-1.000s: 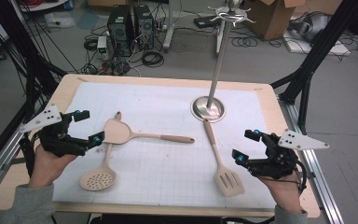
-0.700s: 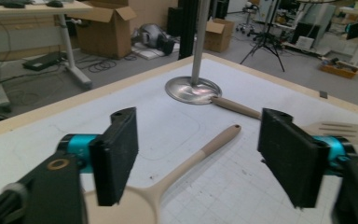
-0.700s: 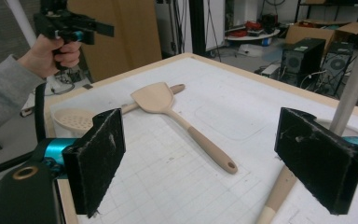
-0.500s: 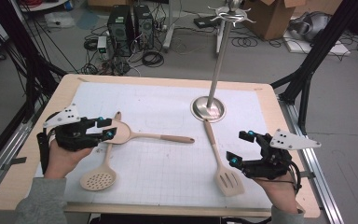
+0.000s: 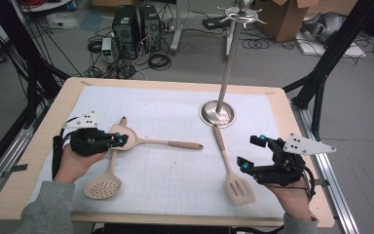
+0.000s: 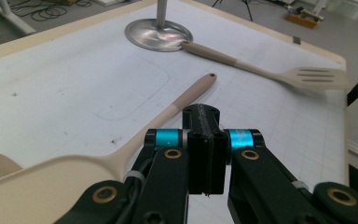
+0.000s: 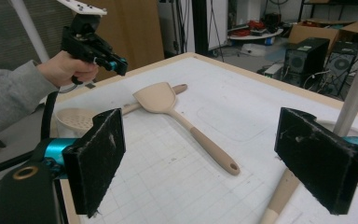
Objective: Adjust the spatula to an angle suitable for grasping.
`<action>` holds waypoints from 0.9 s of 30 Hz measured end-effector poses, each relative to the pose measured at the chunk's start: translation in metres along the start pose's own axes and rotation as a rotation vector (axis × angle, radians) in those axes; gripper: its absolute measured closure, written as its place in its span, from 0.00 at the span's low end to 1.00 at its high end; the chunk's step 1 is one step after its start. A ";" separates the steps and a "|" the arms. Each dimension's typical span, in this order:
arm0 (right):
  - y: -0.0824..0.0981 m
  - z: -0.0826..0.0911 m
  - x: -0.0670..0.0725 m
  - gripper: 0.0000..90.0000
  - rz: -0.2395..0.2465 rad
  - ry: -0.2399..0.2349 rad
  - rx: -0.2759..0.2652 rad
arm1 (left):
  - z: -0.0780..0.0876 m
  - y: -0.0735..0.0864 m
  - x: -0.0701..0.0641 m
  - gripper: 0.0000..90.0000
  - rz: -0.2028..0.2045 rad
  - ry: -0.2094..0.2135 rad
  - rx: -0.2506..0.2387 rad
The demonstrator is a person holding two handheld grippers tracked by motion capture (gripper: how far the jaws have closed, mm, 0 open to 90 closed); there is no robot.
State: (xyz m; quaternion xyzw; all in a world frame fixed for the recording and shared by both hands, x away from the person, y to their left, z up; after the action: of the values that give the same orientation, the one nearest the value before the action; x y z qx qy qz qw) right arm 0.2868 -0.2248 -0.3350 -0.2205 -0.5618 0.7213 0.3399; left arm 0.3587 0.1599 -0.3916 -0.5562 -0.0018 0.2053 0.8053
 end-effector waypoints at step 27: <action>-0.002 -0.008 0.000 0.17 -0.002 -0.025 -0.005 | -0.040 0.018 0.030 1.00 -0.074 -0.098 0.094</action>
State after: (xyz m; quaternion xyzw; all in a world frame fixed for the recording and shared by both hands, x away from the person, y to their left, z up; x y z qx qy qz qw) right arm 0.2929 -0.2198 -0.3351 -0.2118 -0.5678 0.7225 0.3329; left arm 0.3898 0.1398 -0.4300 -0.5066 -0.0523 0.2023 0.8365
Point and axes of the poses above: each handheld gripper's, and its own axes: z roughly backward along the jaws, y roughly out of its underside, x roughly to its left, the point moved 8 cm from there along -z, roughly forward along the jaws, and after that the axes turned 12 degrees about y, right-handed, at the moved point
